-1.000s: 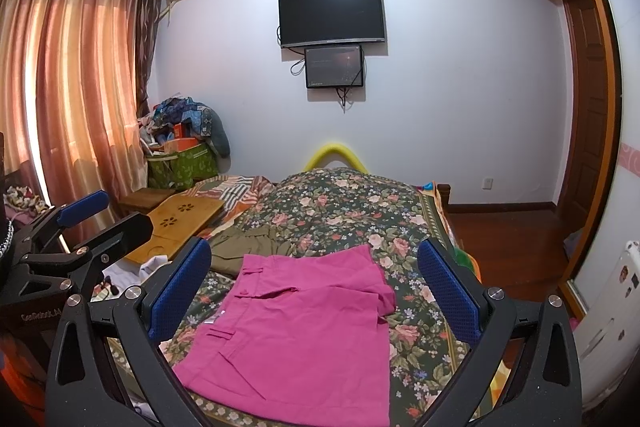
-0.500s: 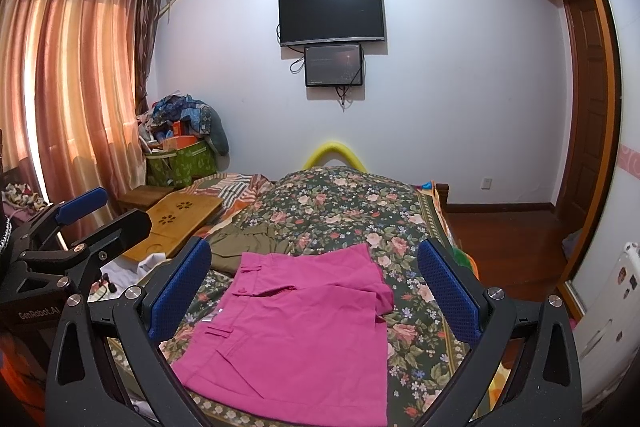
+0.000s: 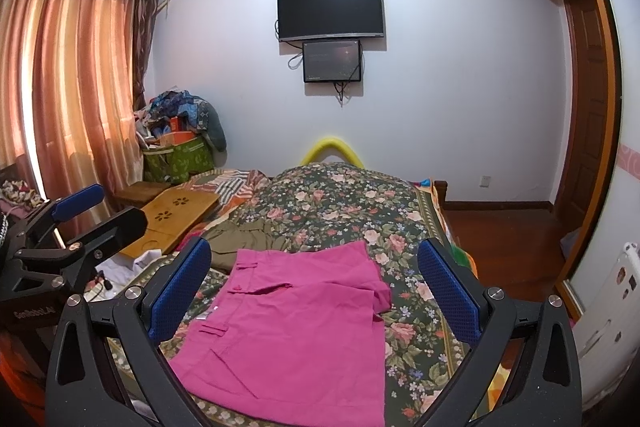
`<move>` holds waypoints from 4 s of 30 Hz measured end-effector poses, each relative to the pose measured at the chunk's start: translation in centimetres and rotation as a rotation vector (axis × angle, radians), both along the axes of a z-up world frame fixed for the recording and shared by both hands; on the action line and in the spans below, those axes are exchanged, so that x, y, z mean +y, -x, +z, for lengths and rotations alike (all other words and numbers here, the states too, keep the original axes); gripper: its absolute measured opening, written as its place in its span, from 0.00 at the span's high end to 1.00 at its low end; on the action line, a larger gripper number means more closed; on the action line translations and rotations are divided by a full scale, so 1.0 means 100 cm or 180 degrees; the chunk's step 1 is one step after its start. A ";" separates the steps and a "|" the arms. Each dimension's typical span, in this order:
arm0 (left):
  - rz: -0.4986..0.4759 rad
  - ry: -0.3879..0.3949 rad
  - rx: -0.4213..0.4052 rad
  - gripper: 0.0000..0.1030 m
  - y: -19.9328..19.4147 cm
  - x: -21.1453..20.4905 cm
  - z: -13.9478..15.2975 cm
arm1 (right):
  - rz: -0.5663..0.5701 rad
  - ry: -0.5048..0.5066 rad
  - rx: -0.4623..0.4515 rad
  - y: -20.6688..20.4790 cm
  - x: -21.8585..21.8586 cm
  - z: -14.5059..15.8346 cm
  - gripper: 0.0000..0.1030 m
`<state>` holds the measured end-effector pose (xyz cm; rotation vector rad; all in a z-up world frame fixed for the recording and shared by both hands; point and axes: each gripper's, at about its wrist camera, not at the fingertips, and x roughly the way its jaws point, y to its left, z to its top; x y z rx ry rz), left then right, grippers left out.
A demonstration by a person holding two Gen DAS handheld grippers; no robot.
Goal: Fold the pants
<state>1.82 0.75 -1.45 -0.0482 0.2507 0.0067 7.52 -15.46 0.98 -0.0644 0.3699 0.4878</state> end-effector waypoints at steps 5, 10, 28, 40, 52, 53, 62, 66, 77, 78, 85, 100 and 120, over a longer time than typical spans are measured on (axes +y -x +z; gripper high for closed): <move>0.0079 -0.0084 0.0168 0.00 -0.027 0.013 -0.015 | -0.0125 0.0118 0.0031 -0.020 -0.002 -0.014 0.00; 0.0172 -0.0184 0.0409 0.00 -0.065 0.032 -0.040 | -0.0240 0.0326 0.0344 -0.064 -0.005 -0.046 0.00; -0.0008 0.0166 0.1759 0.39 -0.195 0.079 -0.175 | 0.0063 0.0384 0.1741 -0.177 -0.014 -0.164 0.44; -0.0421 0.0369 0.2290 0.54 -0.208 0.058 -0.221 | 0.0345 0.0329 0.2255 -0.212 -0.002 -0.212 0.90; -0.0489 0.0316 0.2418 0.60 -0.185 0.051 -0.235 | 0.0405 0.0567 0.2290 -0.192 -0.012 -0.219 0.94; -0.0481 0.0322 0.2411 0.60 -0.184 0.052 -0.235 | 0.0399 0.0569 0.2295 -0.189 -0.012 -0.219 0.94; -0.0040 0.0345 0.2054 0.59 -0.190 0.096 -0.194 | 0.0349 0.0507 0.2033 -0.192 -0.020 -0.187 0.90; 0.0210 0.0344 0.1937 0.59 -0.219 0.130 -0.182 | 0.0275 0.0411 0.1822 -0.214 -0.022 -0.163 0.75; 0.0250 0.0621 0.2214 0.59 -0.304 0.186 -0.224 | 0.0309 0.0495 0.1687 -0.300 0.015 -0.154 0.66; 0.0259 0.0616 0.2242 0.59 -0.310 0.189 -0.228 | 0.0325 0.0528 0.1701 -0.314 0.023 -0.159 0.66; 0.0115 0.0713 0.2415 0.59 -0.339 0.202 -0.251 | 0.0496 0.0713 0.1965 -0.369 0.061 -0.199 0.66; 0.0136 0.0345 0.2244 0.97 -0.362 0.186 -0.244 | 0.0710 0.0453 0.2034 -0.399 0.082 -0.214 0.95; 0.0512 -0.0076 0.2027 0.77 -0.384 0.183 -0.206 | 0.0367 0.0452 0.1152 -0.399 0.070 -0.121 0.56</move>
